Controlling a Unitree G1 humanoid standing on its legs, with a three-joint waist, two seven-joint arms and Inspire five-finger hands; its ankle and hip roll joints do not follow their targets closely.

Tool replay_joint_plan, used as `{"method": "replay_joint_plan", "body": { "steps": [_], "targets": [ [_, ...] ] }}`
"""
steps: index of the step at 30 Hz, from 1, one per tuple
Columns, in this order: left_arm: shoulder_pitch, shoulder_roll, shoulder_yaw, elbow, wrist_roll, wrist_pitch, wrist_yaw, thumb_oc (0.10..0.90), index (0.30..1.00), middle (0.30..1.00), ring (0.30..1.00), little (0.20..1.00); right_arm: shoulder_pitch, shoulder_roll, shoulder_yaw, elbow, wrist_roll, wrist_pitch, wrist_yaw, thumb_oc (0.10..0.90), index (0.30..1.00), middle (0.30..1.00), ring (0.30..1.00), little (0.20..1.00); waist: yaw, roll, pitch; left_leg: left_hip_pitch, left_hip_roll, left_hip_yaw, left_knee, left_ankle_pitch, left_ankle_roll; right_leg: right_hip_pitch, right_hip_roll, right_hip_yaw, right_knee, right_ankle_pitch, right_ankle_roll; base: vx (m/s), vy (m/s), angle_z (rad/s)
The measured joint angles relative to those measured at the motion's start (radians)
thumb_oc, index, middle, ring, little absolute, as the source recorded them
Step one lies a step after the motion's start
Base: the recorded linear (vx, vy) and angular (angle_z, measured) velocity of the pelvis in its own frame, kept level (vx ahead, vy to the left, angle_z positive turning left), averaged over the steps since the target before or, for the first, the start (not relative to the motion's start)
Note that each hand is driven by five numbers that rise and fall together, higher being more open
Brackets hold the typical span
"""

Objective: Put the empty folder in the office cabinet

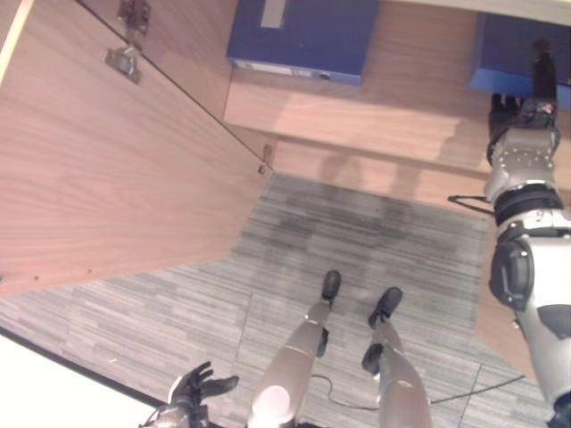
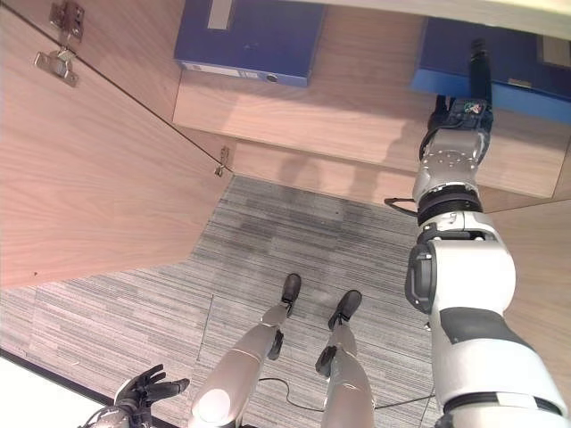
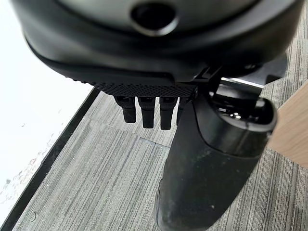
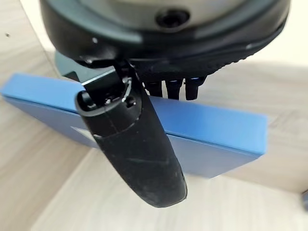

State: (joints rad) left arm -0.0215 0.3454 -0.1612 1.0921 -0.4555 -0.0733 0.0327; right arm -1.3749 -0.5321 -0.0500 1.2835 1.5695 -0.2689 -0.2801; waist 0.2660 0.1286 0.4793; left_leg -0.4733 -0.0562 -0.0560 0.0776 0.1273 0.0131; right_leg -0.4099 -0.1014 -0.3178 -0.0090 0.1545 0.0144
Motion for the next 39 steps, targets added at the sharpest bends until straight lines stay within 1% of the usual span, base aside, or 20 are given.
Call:
{"method": "replay_joint_plan", "body": {
  "steps": [1,2,4,5,8,10,12,13,15,17,19,22,23,24,25,26,28,29,33,39],
  "targets": [
    [-0.003,0.000,0.000,0.003,0.000,0.000,-0.001,0.800,0.900,0.900,0.900,0.900,-0.010,-0.017,0.062,0.070,-0.040,0.055,0.011,0.800,0.900,0.900,0.900,0.900,0.004,0.000,0.000,0.002,0.001,0.000,0.000,0.000,0.000,0.002,0.000,0.000,0.001,0.000,0.000,0.00,0.000,0.00],
    [-0.004,0.000,0.000,0.005,0.000,0.000,-0.001,0.800,0.900,0.900,0.900,0.900,-0.008,-0.019,0.079,0.081,-0.058,0.079,0.009,0.800,0.900,0.900,0.900,0.900,0.004,0.000,0.000,0.002,0.001,0.000,0.000,0.001,0.000,0.002,0.000,0.000,0.001,0.000,0.000,0.00,0.000,0.00],
    [-0.003,0.000,0.000,0.012,0.001,0.000,-0.001,0.800,0.900,0.900,0.900,0.900,0.005,-0.017,0.178,0.082,-0.139,0.120,0.019,0.800,0.900,0.900,0.900,0.900,-0.001,0.000,0.000,0.002,0.001,0.001,0.000,0.002,0.000,0.002,0.000,0.000,0.002,0.001,-0.001,0.00,0.000,0.00],
    [-0.003,0.000,0.002,0.015,0.001,-0.001,-0.002,0.800,0.900,0.900,0.900,0.900,0.024,-0.016,0.211,0.042,-0.192,0.151,0.030,0.800,0.900,0.900,0.900,0.900,-0.007,0.000,0.000,0.002,0.002,0.000,-0.001,0.002,0.001,0.002,0.001,0.000,0.002,0.001,-0.001,0.00,0.000,0.00],
    [-0.004,0.000,0.009,0.015,0.003,-0.002,-0.004,0.800,0.900,0.900,0.900,0.900,0.067,-0.013,0.239,-0.028,-0.241,0.191,0.090,0.800,0.900,0.900,0.900,0.900,-0.015,0.000,0.000,0.003,0.003,0.000,-0.001,0.004,0.001,0.003,0.002,-0.001,0.001,0.003,-0.004,0.00,0.000,0.00],
    [-0.004,0.001,0.011,0.016,0.030,-0.005,-0.023,0.800,0.900,0.900,0.900,0.900,0.123,-0.016,0.294,-0.124,-0.276,0.231,0.154,0.800,0.900,0.900,0.900,0.900,-0.018,-0.002,-0.001,0.003,0.004,0.002,-0.001,0.004,0.000,0.003,0.004,0.001,0.000,0.007,-0.008,0.00,-0.005,-0.02],
    [-0.004,0.001,0.011,0.016,0.031,-0.009,-0.026,0.800,0.900,0.900,0.900,0.900,0.123,-0.017,0.312,-0.124,-0.277,0.249,0.175,0.800,0.900,0.900,0.900,0.900,-0.017,-0.002,-0.001,0.003,0.005,0.001,-0.001,0.006,0.000,0.003,0.005,0.000,-0.001,0.007,-0.009,0.00,0.000,0.00],
    [-0.003,0.001,0.011,0.015,0.031,-0.012,-0.042,0.800,0.900,0.900,0.900,0.900,0.122,-0.054,0.422,-0.125,-0.360,0.272,0.212,0.800,0.900,0.900,0.900,0.900,-0.015,-0.003,-0.001,0.004,0.006,0.001,-0.002,0.007,0.000,0.003,0.005,0.000,0.000,0.007,-0.009,0.00,0.000,0.00],
    [-0.003,0.002,0.011,0.018,0.032,-0.012,-0.047,0.800,0.900,0.900,0.900,0.900,0.122,-0.080,0.469,-0.125,-0.436,0.301,0.251,0.800,0.900,0.900,0.900,0.900,-0.015,-0.008,-0.003,0.004,0.006,0.001,-0.003,0.008,0.001,0.003,0.004,0.000,-0.001,0.008,-0.009,0.00,0.000,0.00],
    [0.000,0.006,0.012,0.027,0.036,-0.012,-0.049,0.800,0.900,0.900,0.900,0.900,0.122,-0.086,0.492,-0.130,-0.495,0.328,0.281,0.800,0.900,0.900,0.900,0.900,-0.018,-0.024,-0.010,0.007,0.006,0.003,-0.009,0.010,0.002,0.003,0.004,0.001,-0.002,0.008,-0.007,0.00,0.003,-0.02],
    [0.000,0.010,0.020,0.030,0.037,-0.013,-0.062,0.800,0.900,0.900,0.900,0.900,0.122,-0.086,0.497,-0.130,-0.514,0.342,0.299,0.800,0.900,0.900,0.900,0.900,-0.019,-0.038,-0.017,0.010,0.006,0.008,-0.016,0.012,0.002,0.003,0.005,0.006,-0.007,0.011,-0.007,0.00,0.004,-0.06],
    [-0.001,0.017,0.020,0.032,0.038,-0.018,-0.076,0.800,0.900,0.900,0.900,0.900,0.115,-0.134,0.537,-0.104,-0.607,0.350,0.342,0.800,0.900,0.900,0.900,0.900,-0.018,-0.044,-0.016,0.022,0.006,0.008,-0.017,0.012,0.002,0.017,0.005,0.006,-0.012,0.014,-0.008,0.00,0.000,0.00],
    [-0.001,0.020,0.021,0.037,0.038,-0.016,-0.081,0.800,0.900,0.900,0.900,0.900,0.060,-0.145,0.625,0.008,-0.750,0.356,0.353,0.800,0.900,0.900,0.900,0.900,-0.017,-0.046,-0.017,0.023,0.005,0.008,-0.017,0.013,0.003,0.019,0.005,0.006,-0.015,0.017,-0.006,0.00,0.000,0.00],
    [-0.001,0.022,0.023,0.040,0.039,-0.016,-0.081,0.800,0.900,0.900,0.900,0.900,0.020,-0.148,0.693,0.075,-0.818,0.363,0.353,0.800,0.900,0.900,0.900,0.900,-0.016,-0.048,-0.018,0.023,0.005,0.008,-0.017,0.014,0.003,0.020,0.005,0.006,-0.018,0.018,-0.005,0.00,0.000,0.00],
    [0.001,0.025,0.027,0.041,0.040,-0.016,-0.081,0.800,0.900,0.900,0.900,0.900,0.014,-0.155,0.697,0.090,-0.893,0.370,0.351,0.800,0.900,0.900,0.900,0.900,-0.015,-0.054,-0.021,0.022,0.005,0.008,-0.019,0.015,0.003,0.020,0.005,0.006,-0.021,0.020,-0.007,0.00,0.000,0.00],
    [0.007,0.032,0.039,0.044,0.042,-0.016,-0.080,0.800,0.900,0.900,0.900,0.900,0.012,-0.171,0.719,0.099,-1.030,0.377,0.345,0.800,0.900,0.900,0.900,0.900,-0.016,-0.066,-0.025,0.023,0.005,0.007,-0.029,0.021,0.003,0.019,0.006,0.005,-0.025,0.022,-0.006,0.00,0.000,0.00],
    [0.008,0.034,0.047,0.048,0.053,-0.016,-0.073,0.800,0.900,0.900,0.900,0.900,-0.002,-0.181,0.798,0.109,-1.186,0.388,0.340,0.800,0.900,0.900,0.900,0.900,-0.019,-0.072,-0.027,0.023,0.005,0.007,-0.034,0.024,0.004,0.018,0.006,0.005,-0.031,0.025,-0.004,0.00,0.000,0.00],
    [0.008,0.034,0.049,0.045,0.071,-0.020,-0.065,0.800,0.900,0.900,0.900,0.900,-0.003,-0.205,0.825,0.107,-1.307,0.400,0.336,0.800,0.900,0.900,0.900,0.900,-0.018,-0.073,-0.027,0.023,0.004,0.008,-0.034,0.024,0.004,0.021,0.006,0.005,-0.036,0.028,-0.001,0.00,0.000,0.00],
    [0.009,0.034,0.049,0.036,0.072,-0.019,-0.059,0.800,0.900,0.900,0.900,0.900,-0.003,-0.230,0.827,0.135,-1.469,0.400,0.331,0.800,0.900,0.900,0.900,0.900,-0.018,-0.073,-0.027,0.023,0.004,0.009,-0.035,0.026,0.004,0.023,0.007,0.006,-0.045,0.036,-0.007,0.00,0.000,0.00],
    [0.014,0.034,0.047,-0.006,0.070,-0.017,-0.062,0.800,0.900,0.900,0.900,0.900,0.004,-0.232,0.853,0.194,-1.610,0.408,0.342,0.800,0.900,0.900,0.900,0.900,-0.016,-0.071,-0.027,0.020,0.003,0.006,-0.049,0.033,0.000,0.016,0.007,0.004,-0.049,0.038,-0.006,0.00,0.000,0.00]
  ]
}}
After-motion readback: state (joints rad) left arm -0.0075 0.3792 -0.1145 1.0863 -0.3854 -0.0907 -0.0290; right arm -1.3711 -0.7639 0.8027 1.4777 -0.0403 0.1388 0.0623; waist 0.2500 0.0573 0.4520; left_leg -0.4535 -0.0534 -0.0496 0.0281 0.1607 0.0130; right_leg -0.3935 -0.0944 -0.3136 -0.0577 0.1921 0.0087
